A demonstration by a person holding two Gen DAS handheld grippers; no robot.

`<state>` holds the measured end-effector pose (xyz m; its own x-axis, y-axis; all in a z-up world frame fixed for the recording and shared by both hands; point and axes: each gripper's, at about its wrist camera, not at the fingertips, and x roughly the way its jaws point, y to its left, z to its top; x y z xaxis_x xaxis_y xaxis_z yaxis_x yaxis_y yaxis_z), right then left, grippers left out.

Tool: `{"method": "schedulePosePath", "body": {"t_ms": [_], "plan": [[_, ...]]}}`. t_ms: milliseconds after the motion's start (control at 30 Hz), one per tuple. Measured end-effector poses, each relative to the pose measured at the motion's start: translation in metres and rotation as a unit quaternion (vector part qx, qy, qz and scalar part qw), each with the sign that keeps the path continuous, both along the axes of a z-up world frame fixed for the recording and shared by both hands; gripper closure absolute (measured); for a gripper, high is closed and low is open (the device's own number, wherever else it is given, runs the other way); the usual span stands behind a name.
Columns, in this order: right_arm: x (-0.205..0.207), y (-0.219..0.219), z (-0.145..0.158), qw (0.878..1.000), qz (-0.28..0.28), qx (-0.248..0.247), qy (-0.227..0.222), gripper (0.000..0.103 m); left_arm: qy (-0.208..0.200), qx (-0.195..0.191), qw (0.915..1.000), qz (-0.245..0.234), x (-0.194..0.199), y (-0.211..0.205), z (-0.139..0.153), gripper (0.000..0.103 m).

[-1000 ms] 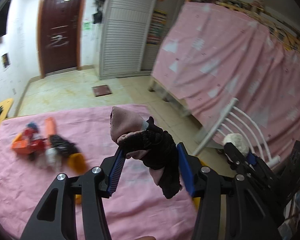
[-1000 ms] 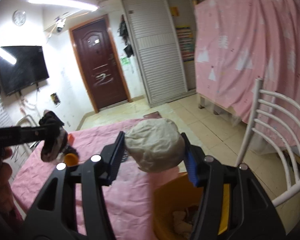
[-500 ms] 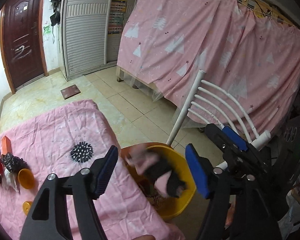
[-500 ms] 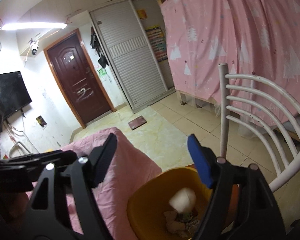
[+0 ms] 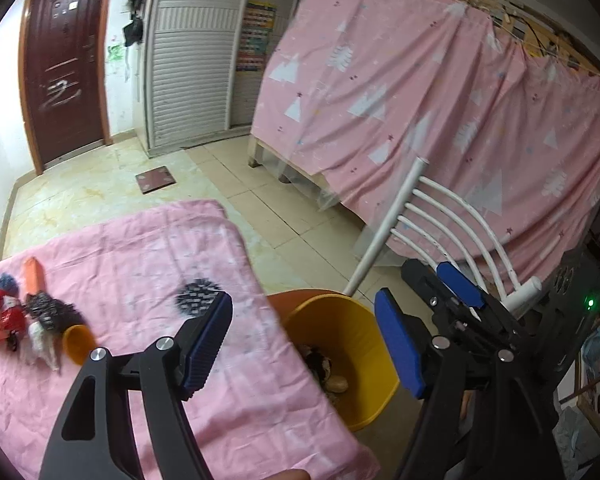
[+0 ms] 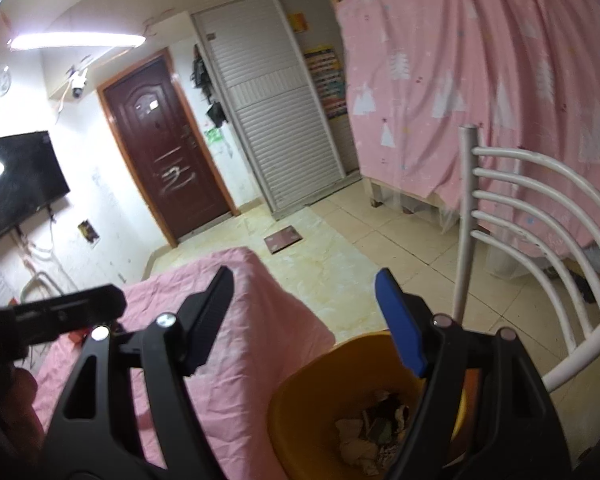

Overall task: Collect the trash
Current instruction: 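Carry sock and clay ball to the yellow bucket and release both, then move both tools back over the bed toward the remaining clutter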

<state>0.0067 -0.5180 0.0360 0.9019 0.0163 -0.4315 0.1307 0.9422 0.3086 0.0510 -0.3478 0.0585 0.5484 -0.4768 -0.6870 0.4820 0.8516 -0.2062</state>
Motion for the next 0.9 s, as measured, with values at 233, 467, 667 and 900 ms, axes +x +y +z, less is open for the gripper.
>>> {"method": "schedulePosePath", "body": {"t_ms": [233,467,667,900], "plan": [[0.008,0.054,0.004,0.998,0.058,-0.022,-0.006,0.033,-0.008,-0.012,0.9990,0.042,0.007,0.061,0.011,0.036],[0.025,0.109,-0.001,0.993,0.114,-0.028,0.011,0.033,-0.020,-0.017,0.9950,0.096,0.023,0.137,0.018,0.036],[0.045,0.153,-0.008,0.987,0.153,-0.038,0.036,0.033,-0.022,-0.016,0.9897,0.141,0.033,0.200,0.018,0.036],[0.066,0.203,-0.011,0.977,0.199,-0.062,0.053,0.032,-0.017,-0.006,0.9819,0.189,0.042,0.257,0.006,0.036]]}}
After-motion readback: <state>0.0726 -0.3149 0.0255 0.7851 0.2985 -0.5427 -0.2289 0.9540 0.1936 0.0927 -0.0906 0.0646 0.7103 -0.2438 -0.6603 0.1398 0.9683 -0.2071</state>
